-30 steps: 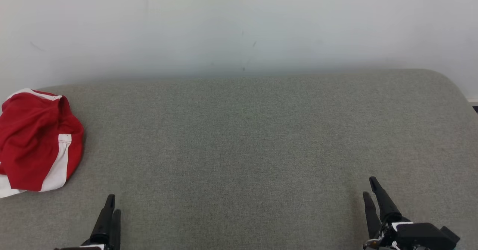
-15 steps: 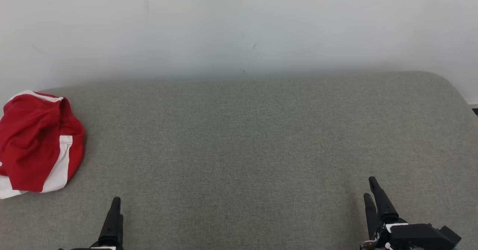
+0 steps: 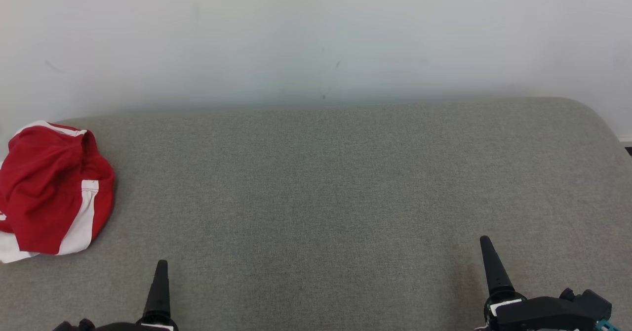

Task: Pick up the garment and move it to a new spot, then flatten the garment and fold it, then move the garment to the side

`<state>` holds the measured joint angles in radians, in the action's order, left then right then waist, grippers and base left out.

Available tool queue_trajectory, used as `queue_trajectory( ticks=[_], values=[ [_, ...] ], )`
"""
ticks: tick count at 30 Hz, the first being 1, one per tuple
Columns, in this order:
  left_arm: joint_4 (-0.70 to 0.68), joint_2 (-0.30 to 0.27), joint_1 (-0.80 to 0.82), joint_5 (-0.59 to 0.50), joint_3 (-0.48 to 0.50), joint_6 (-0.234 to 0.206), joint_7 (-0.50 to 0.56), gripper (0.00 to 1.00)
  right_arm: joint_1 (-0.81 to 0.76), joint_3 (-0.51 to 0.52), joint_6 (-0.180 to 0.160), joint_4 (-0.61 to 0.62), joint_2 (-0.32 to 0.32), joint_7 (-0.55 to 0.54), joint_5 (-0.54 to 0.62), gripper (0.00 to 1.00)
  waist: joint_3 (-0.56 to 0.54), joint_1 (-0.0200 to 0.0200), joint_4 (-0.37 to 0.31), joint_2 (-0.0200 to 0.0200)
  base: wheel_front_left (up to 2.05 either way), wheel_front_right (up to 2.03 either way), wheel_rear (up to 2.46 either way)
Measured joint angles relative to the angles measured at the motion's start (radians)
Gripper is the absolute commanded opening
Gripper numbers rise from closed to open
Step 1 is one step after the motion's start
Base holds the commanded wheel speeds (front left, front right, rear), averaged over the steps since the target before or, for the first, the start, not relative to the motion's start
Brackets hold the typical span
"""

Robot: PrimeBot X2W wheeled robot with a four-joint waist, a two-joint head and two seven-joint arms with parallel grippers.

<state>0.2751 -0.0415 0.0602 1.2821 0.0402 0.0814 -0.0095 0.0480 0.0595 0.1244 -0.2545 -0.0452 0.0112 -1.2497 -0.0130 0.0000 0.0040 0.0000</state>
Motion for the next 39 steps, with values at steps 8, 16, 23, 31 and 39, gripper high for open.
queue_trajectory(
  ticks=[8,16,23,31,39],
  values=[
    [-0.004,-0.001,-0.004,-0.214,-0.039,-0.039,-0.034,1.0,-0.007,-0.003,0.0,-0.005,0.0,0.034,0.202,1.0,-0.005,0.0,0.002,0.0,0.0,0.0,0.0],
    [-0.004,-0.001,-0.012,-0.379,-0.059,-0.07,-0.061,1.0,-0.009,-0.003,0.0,0.0,0.0,0.061,0.35,1.0,-0.009,0.0,0.003,0.0,0.0,0.0,0.0],
    [-0.003,-0.009,-0.014,-0.516,-0.078,-0.101,-0.084,1.0,-0.01,-0.015,0.0,-0.006,-0.001,0.079,0.478,1.0,-0.011,0.0,0.003,0.0,0.0,0.0,0.0],
    [-0.011,-0.021,-0.014,-0.636,-0.103,-0.113,-0.107,1.0,-0.009,-0.019,0.0,-0.017,-0.001,0.087,0.582,1.0,-0.012,0.0,0.005,0.0,0.0,0.0,0.0],
    [-0.011,-0.03,-0.014,-0.739,-0.122,-0.126,-0.13,1.0,-0.009,-0.015,0.001,-0.021,-0.002,0.1,0.68,1.0,-0.013,0.0,0.008,0.0,0.0,0.0,0.0]
  ],
)
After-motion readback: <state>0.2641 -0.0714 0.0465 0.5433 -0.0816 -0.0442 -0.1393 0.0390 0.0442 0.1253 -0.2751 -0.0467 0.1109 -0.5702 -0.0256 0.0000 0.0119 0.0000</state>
